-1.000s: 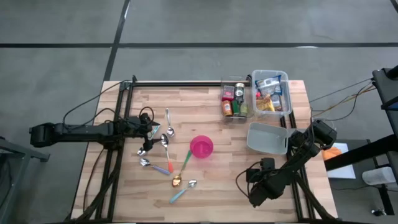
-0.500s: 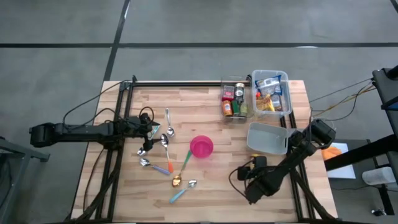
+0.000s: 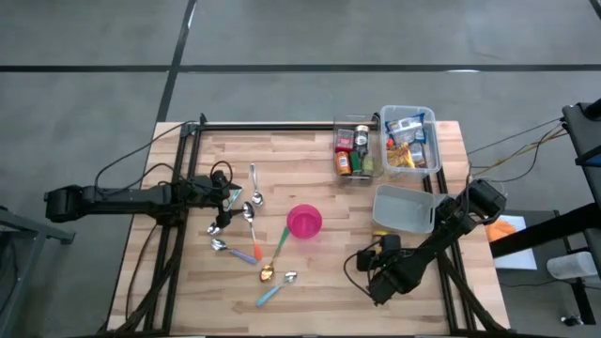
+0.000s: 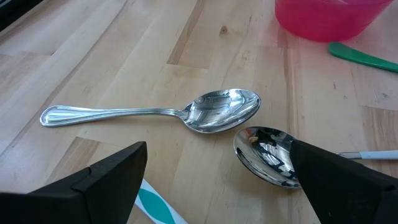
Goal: Pick & Place Food Item
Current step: Put the yellow seasoning can into the transparent bin
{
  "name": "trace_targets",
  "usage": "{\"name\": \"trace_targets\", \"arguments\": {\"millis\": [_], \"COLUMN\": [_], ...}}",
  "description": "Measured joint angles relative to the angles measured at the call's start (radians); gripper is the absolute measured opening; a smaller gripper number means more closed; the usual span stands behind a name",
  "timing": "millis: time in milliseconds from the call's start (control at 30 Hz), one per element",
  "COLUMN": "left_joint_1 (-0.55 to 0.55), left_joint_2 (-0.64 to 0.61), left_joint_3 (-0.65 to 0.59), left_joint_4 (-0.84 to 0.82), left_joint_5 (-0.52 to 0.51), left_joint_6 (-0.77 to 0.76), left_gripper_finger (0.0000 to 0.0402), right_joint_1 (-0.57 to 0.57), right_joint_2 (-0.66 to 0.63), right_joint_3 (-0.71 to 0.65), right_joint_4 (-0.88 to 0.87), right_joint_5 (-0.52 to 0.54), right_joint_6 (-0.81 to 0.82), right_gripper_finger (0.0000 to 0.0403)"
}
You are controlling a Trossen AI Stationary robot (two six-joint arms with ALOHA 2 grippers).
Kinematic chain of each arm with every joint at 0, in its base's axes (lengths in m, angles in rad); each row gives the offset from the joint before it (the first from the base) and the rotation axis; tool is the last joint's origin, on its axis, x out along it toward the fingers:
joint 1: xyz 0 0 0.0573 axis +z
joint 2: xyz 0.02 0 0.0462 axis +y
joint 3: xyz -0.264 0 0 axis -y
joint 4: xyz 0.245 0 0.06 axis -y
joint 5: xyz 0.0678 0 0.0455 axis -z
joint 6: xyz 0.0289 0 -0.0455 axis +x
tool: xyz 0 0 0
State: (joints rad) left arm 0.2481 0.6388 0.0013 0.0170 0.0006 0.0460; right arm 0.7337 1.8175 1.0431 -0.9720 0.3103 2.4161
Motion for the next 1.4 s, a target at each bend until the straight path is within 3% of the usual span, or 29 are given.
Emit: {"name": "trace_targets", "arguments": {"millis": [967, 1233, 1400], "left_joint_1": [0.0, 0.0, 0.0], "left_joint_2": [0.0, 0.0, 0.0], "left_joint_3": [0.0, 0.0, 0.0], "left_joint_4": [0.0, 0.0, 0.0], "left_joint_5": [0.0, 0.0, 0.0], "left_joint_6": [0.0, 0.0, 0.0], "left_gripper_finger": [0.0396, 0.0396, 0.0396], "right_joint_1": [-0.001, -0.001, -0.001], "right_joint_2": [0.0, 0.0, 0.0], "right_joint_3": [-0.017, -0.017, -0.017], "right_joint_4": [0.025, 0.029, 0.032], "right_joint_5": [-0.024, -0.031, -0.031], "right_joint_6": [0.016, 0.011, 0.013], "right_gripper_finger": [0.0258, 0.0208, 0.0214]}}
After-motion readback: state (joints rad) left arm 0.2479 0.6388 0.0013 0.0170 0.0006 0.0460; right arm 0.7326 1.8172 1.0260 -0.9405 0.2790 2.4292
